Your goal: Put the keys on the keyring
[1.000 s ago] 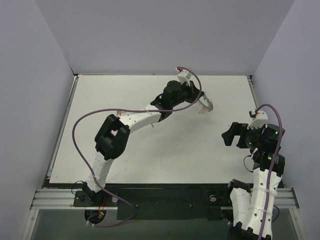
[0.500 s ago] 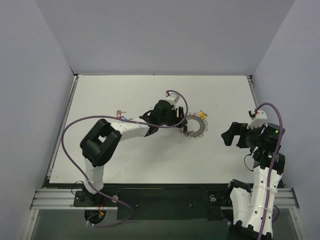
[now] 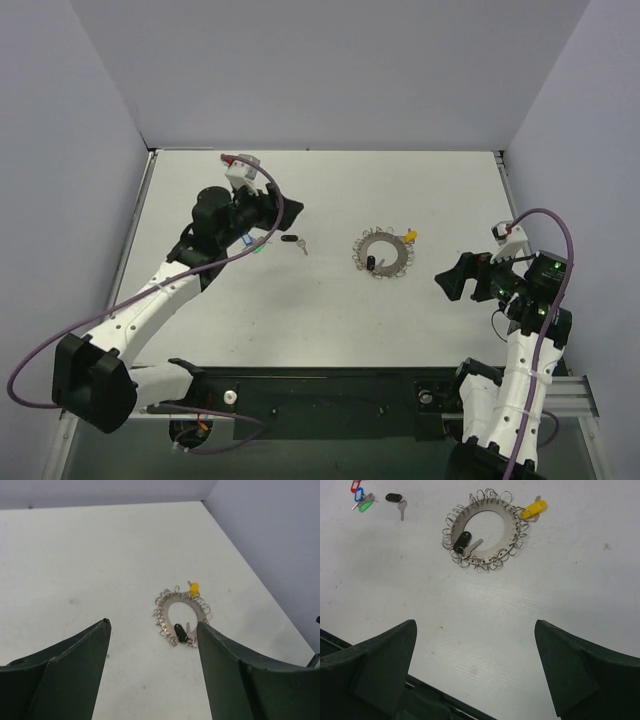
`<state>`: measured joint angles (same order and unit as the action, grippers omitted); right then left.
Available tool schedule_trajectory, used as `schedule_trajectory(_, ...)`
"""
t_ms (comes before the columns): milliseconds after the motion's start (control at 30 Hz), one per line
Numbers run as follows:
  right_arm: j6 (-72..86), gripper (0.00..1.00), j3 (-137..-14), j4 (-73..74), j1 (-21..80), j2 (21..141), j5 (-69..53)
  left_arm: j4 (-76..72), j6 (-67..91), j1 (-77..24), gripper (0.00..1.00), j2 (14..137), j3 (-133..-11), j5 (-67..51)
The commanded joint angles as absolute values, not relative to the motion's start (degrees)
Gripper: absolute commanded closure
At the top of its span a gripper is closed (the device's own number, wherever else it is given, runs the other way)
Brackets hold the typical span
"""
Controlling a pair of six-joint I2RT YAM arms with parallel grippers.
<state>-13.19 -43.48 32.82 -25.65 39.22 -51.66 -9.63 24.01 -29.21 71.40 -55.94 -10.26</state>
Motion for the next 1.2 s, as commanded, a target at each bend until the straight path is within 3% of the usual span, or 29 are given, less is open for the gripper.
schedule_trajectory(0, -17.4, 0.02, -42.5, 34.6, -26.3, 40.5, -57.8, -4.5, 24.2, -23.3, 0.2, 63.4, -50.2, -15.9)
schedule_trajectory(133, -18.7, 0.03, -41.8, 34.6, -26.3, 41.5, -58.2, -1.4, 21.5, -20.0, 0.11, 56.0, -45.4, -15.4)
schedule_trajectory(400, -19.0, 0.02, -41.9, 34.5, -26.3, 45.3, -59.2, -2.5, 16.4, -20.2, 0.11, 43.3, -35.5, -9.0)
schedule_trajectory(533, -17.6, 0.02, -42.9, 33.3, -26.4, 45.7, -57.8, -2.6, 15.9, -20.1, 0.11, 43.7, -35.9, -12.1)
schedule_trajectory(867, 7.9, 0.01, -48.5, 24.1, -26.5, 46.2, -45.7, -1.8, 15.3, -20.2, 0.1, 43.4, -36.0, -12.4)
schedule_trajectory(1167, 18.7, 0.01, -48.2, 17.3, -26.4, 46.1, -43.1, -2.3, 15.6, -20.3, 0.1, 43.3, -35.9, -13.2)
